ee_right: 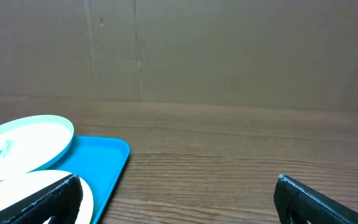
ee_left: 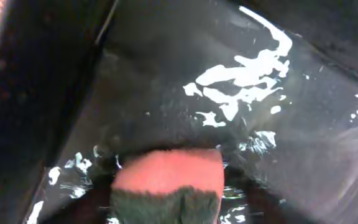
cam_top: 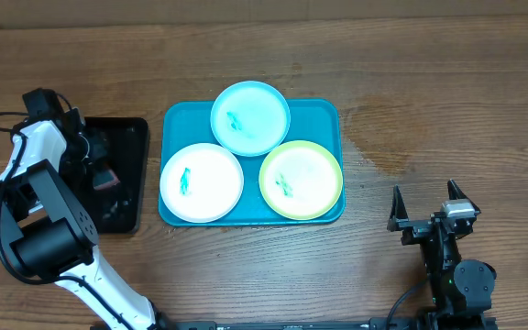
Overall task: Clean dirty plates on tray and stack at the side
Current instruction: 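Grasp the green-and-pink sponge with the left gripper and lift it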
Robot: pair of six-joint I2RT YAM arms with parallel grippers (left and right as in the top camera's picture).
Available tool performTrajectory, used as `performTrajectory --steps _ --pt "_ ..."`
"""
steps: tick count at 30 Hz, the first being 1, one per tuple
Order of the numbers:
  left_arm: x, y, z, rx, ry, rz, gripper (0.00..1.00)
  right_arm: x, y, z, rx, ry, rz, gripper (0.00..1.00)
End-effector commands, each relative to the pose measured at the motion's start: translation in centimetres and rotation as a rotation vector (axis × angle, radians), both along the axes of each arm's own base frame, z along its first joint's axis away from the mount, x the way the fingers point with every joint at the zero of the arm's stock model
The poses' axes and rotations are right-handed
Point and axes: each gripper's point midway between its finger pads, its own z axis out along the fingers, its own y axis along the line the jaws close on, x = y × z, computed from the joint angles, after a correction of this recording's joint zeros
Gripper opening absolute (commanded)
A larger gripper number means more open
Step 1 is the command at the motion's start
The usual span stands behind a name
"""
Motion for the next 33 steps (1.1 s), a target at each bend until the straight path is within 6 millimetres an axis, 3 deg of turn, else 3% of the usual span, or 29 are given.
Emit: performTrajectory --steps 1,3,7,10,14,20,25,29,31,33 --pt "-1.6 -0.5 -1.4 -0.035 0.067 0.013 1.0 0.0 -0.2 -0.1 -0.003 -0.005 -0.009 1.0" --pt "-2.0 -0.7 -1.4 -0.043 0.083 0.013 1.0 0.0 -0.2 -0.1 -0.003 -0.005 -0.009 1.0" --pt "-2.2 -0.8 -1.1 -0.046 0.09 0.013 0.74 0.0 -0.2 -0.1 -0.003 -0.005 -0.009 1.0" --pt "-2.1 -0.8 -0.5 -0.049 0.097 0.013 0.5 0.0 -0.2 -0.1 -0.003 -0.005 -0.009 1.0" --pt "-2.1 -0.8 1.4 -0.064 0.123 0.02 0.07 0.0 -0.2 -0.1 -0.003 -0.005 -0.009 1.0" --pt "-1.4 -0.5 7.2 -0.082 0.138 0.087 0.04 0.0 -0.2 -0.1 -0.003 -0.005 -0.009 1.0" --pt "-0.1 -0.2 14.6 -0.079 0.065 0.118 0.04 0.0 -0.2 -0.1 -0.003 -0.005 -0.009 1.0" --pt "0.7 -1.7 20.1 -0.142 -0.04 0.093 0.04 0.0 -0.2 -0.1 -0.003 -0.005 -0.009 1.0" --pt "0.5 -2.4 21.6 -0.163 -0.059 0.086 0.04 0.0 -0.2 -0.1 -0.003 -0.005 -0.009 1.0" --pt "0.2 -2.5 21.6 -0.157 -0.044 0.086 0.04 0.0 -0.2 -0.1 -0.003 -0.005 -0.009 1.0"
